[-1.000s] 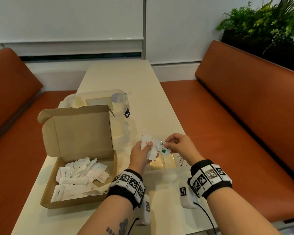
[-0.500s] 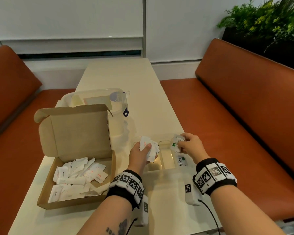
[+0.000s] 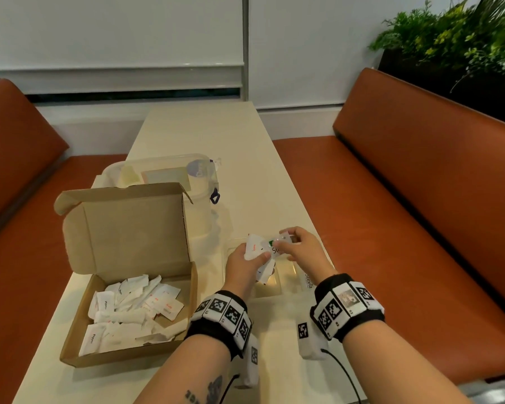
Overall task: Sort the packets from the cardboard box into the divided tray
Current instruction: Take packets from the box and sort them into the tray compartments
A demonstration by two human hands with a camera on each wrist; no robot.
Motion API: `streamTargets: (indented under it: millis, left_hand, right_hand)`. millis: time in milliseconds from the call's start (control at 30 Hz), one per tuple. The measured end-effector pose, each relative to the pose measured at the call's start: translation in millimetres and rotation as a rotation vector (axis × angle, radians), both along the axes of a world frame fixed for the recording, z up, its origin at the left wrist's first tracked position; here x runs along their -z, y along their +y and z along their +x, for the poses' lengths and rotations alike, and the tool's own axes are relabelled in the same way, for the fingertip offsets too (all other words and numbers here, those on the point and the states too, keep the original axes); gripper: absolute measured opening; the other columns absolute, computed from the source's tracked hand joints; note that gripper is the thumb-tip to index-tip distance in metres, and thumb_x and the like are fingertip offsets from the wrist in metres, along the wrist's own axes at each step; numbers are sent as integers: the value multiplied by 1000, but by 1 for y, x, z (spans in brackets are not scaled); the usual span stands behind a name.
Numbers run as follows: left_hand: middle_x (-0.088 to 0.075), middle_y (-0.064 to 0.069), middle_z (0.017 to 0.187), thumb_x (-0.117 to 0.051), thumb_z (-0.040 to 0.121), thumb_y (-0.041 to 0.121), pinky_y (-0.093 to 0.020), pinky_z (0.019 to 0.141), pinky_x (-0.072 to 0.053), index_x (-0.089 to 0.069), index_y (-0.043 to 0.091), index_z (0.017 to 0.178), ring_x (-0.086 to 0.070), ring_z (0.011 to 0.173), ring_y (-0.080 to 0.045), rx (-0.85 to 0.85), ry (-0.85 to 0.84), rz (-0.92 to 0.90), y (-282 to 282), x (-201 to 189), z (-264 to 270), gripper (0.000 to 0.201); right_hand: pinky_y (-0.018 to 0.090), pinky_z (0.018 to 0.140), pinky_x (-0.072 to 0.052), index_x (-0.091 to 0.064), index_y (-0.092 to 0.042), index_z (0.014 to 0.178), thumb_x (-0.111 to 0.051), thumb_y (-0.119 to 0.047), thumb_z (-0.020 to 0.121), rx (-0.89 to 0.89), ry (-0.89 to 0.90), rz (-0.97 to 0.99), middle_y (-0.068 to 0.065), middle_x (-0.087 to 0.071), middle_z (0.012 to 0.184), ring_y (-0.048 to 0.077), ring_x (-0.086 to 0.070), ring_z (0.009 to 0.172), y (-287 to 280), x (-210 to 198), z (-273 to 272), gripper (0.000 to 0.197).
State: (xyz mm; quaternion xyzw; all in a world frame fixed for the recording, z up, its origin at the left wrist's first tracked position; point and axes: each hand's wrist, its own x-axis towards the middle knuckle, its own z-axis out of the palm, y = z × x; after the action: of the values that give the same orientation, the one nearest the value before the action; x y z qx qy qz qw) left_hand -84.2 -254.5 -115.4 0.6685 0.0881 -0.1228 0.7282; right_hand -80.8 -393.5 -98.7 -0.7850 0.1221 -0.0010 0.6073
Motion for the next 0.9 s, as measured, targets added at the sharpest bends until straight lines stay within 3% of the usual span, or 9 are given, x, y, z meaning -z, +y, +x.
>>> streamTargets:
  millis: [100,200,267,333,467,533,700,767,900]
  left_hand:
    - [-65,-26,108,-65,86,1,-43,73,-57,-58,-1,117,-66,84,-38,44,-6,10,1,-2,0,32]
    - [-65,-26,108,-66,86,2,-47,80,-55,-58,0,116,-66,85,-38,55,-4,24,0,-1,0,31]
    - [-66,-25,107,-66,86,5,-46,79,-55,-58,1,115,-66,86,-37,42,-4,31,1,0,0,30]
    - [-65,-24,109,-66,87,8,-53,87,-52,-58,1,114,-65,95,-40,16,-10,73,3,3,1,29]
    - [-62,-28,110,-60,91,7,-47,81,-54,-55,1,116,-65,85,-37,-29,16,23,10,6,3,26]
    - [-62,-29,111,-58,92,7,-44,76,-53,-54,1,117,-64,80,-34,-32,35,-11,12,7,4,26]
    - [-61,-28,115,-56,93,6,-36,67,-55,-53,0,121,-63,87,-34,-24,50,-51,10,6,3,29]
    - [-60,-29,116,-56,93,6,-32,62,-53,-52,0,122,-62,87,-34,-21,50,-53,10,5,3,29]
    - [-60,-30,116,-56,94,7,-36,67,-53,-52,0,123,-62,89,-35,0,43,-48,10,4,3,30]
  right_hand:
    - [19,69,-52,-69,-13,103,-69,-11,83,-115,-16,-145,7,-65,95,15,-62,79,-6,-13,7,20]
    - [6,50,-42,-71,-10,92,-68,-6,83,-207,43,-241,0,-66,82,4,-58,66,-7,-18,11,10]
    - [6,47,-41,-70,-10,88,-69,-7,82,-203,63,-274,0,-65,75,-1,-58,57,-9,-17,11,7]
    - [8,49,-44,-67,-10,84,-68,-5,82,-136,67,-308,0,-65,71,-4,-56,48,-16,-14,10,5]
    - [22,58,-50,-58,-11,86,-49,5,86,131,117,-553,3,-59,85,11,-55,66,-37,1,4,18]
    - [28,62,-49,-55,-10,88,-43,8,86,93,183,-686,4,-57,86,18,-53,71,-39,9,1,22]
    - [29,74,-53,-58,-3,95,-40,5,87,-42,289,-834,10,-61,94,21,-56,78,-31,27,-1,21]
    - [25,72,-50,-59,-3,100,-40,2,89,-104,327,-906,11,-64,100,23,-61,86,-30,28,-2,23]
    - [24,69,-45,-60,-5,102,-42,1,90,-196,320,-1105,10,-66,104,23,-65,94,-26,23,-2,23]
